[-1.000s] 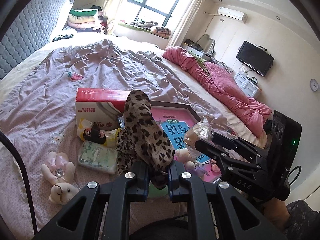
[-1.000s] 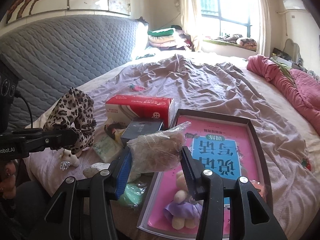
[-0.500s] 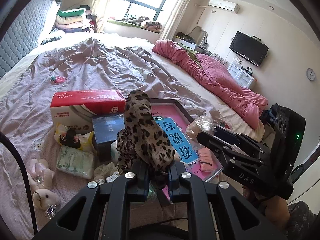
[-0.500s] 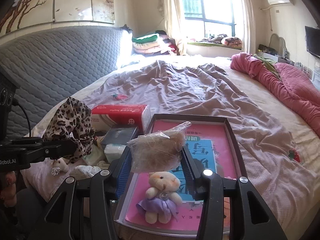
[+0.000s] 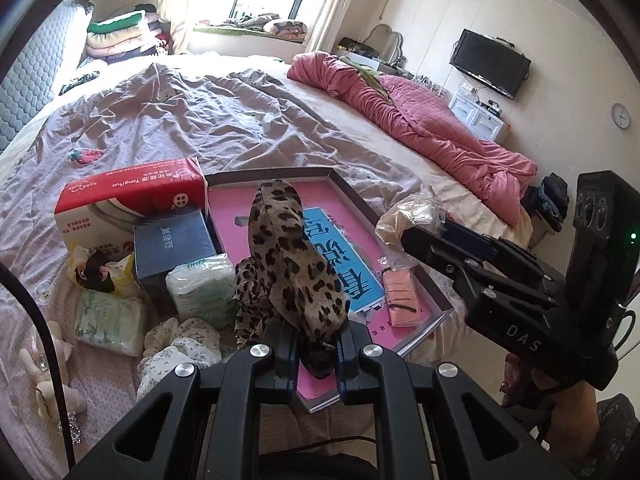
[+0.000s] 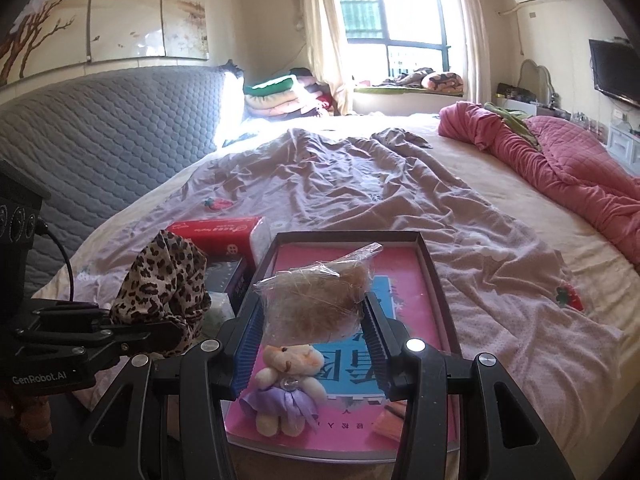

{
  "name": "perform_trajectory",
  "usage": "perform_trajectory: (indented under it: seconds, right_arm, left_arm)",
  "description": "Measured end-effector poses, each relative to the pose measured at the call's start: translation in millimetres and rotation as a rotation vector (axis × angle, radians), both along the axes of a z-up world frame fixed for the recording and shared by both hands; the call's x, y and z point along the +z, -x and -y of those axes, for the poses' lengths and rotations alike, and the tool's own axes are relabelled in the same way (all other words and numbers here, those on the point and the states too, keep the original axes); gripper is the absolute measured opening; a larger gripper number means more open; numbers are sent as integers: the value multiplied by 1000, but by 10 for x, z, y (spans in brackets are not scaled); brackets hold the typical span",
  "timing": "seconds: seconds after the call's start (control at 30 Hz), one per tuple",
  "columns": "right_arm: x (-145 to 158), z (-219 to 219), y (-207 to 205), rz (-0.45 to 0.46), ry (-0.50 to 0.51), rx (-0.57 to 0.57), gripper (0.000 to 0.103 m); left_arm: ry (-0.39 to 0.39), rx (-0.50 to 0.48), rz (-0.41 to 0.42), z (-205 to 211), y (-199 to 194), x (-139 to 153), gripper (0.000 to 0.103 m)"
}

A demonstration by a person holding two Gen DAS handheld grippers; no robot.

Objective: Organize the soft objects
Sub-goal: 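Lift the leopard cloth with the left gripper while the right gripper carries the clear bag over the tray, then lower the leopard cloth and clear bag onto the tray and open both grippers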

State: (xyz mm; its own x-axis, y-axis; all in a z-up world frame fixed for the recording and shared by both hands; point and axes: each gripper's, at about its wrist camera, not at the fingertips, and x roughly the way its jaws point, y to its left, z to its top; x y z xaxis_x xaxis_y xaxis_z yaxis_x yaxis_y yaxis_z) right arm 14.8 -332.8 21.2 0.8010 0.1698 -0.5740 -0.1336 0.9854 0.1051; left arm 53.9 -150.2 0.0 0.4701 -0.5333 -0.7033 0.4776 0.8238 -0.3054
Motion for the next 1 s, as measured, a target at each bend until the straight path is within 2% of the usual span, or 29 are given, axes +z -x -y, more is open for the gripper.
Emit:
perform_trajectory:
  seconds: [0.17, 0.57, 1.0]
  right_arm:
    - [-47, 55, 15, -9, 6, -8, 50]
    - [-177, 236, 27, -45, -4, -28, 50]
    - [-349, 272, 36, -99, 19, -14, 50]
  left_arm:
    - [-26, 4, -51, 97, -87, -158, 14]
    - [-124, -14, -116, 326, -149, -489, 14]
    - [-126, -49, -167, 518, -176, -648, 14]
